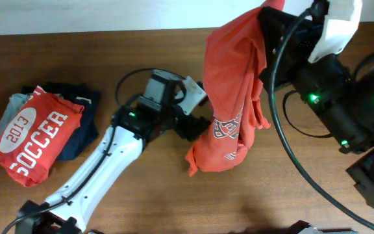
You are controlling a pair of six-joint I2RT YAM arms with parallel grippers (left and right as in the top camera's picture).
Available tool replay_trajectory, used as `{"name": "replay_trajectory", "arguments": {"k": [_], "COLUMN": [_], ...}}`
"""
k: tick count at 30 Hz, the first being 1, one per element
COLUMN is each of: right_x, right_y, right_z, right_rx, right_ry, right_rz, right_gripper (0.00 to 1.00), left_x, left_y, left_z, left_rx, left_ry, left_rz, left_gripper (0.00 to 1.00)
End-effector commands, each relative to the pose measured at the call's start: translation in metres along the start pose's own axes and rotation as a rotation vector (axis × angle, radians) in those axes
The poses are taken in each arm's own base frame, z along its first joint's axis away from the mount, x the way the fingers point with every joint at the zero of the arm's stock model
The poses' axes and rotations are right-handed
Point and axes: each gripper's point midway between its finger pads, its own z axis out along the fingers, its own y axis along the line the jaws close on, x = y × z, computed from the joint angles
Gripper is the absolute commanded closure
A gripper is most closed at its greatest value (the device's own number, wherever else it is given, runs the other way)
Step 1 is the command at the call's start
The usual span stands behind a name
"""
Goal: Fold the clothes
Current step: 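Drag the orange T-shirt to table center and lift it with right gripper, then grasp the hanging T-shirt edge with the left gripper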
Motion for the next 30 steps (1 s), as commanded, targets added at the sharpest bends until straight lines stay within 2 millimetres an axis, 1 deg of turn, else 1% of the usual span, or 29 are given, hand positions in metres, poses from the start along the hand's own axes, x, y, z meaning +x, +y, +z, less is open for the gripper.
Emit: {"name": "replay_trajectory", "arguments": {"k": [1, 8, 12, 13, 14, 15, 16, 17, 18, 19, 20, 22, 24, 27, 30], "right_x": [-0.027, -0.032, -0.031, -0.03, -0.03, -0.03, -0.03, -0.03, -0.029, -0.029, -0.029, -0.027, -0.023, -0.012, -0.002], "right_y": [0.012, 0.026, 0.036, 0.039, 0.04, 0.039, 0.039, 0.039, 0.039, 0.039, 0.037, 0.031, 0.02, 0.0, -0.015], "right_z": [-0.027, -0.036, -0.038, -0.039, -0.039, -0.039, -0.039, -0.039, -0.039, -0.039, -0.039, -0.039, -0.037, -0.036, -0.036], "right_rx": [-0.061, -0.143, -0.204, -0.216, -0.222, -0.221, -0.221, -0.22, -0.22, -0.218, -0.21, -0.173, -0.11, 0.001, 0.082], "right_ry": [-0.081, -0.092, -0.083, -0.08, -0.078, -0.077, -0.076, -0.076, -0.075, -0.076, -0.073, -0.067, -0.053, -0.018, 0.018], "right_rz": [0.013, 0.009, 0.006, 0.005, 0.005, 0.008, 0.008, 0.008, 0.008, 0.008, 0.009, 0.01, 0.013, 0.013, 0.008], "right_gripper": [0.96, 0.96, 0.96, 0.96, 0.96, 0.96, 0.96, 0.96, 0.96, 0.96, 0.96, 0.96, 0.96, 0.96, 0.96], "left_x": [-0.009, -0.023, -0.041, -0.047, -0.052, -0.056, -0.061, -0.065, -0.067, -0.069, -0.071, -0.072, -0.071, -0.071, -0.074], "left_y": [0.003, -0.012, -0.01, -0.009, -0.009, -0.008, -0.008, -0.007, -0.007, -0.005, -0.001, 0.009, 0.027, 0.054, 0.07], "left_z": [0.0, 0.004, 0.002, 0.001, 0.001, 0.0, -0.002, -0.002, -0.003, -0.004, -0.006, -0.013, -0.026, -0.059, -0.096], "left_rx": [-0.06, -0.04, -0.054, -0.058, -0.062, -0.066, -0.071, -0.074, -0.077, -0.085, -0.106, -0.17, -0.28, -0.465, -0.573], "left_ry": [-0.011, -0.058, -0.131, -0.154, -0.172, -0.192, -0.212, -0.226, -0.236, -0.243, -0.247, -0.246, -0.237, -0.229, -0.24], "left_rz": [0.049, 0.092, 0.118, 0.125, 0.132, 0.138, 0.145, 0.15, 0.153, 0.154, 0.153, 0.144, 0.128, 0.096, 0.068], "left_gripper": [0.2, 0.2, 0.2, 0.23, 0.36, 0.5, 0.68, 0.81, 0.92, 0.98, 1.0, 1.0, 1.0, 1.0, 1.0]}}
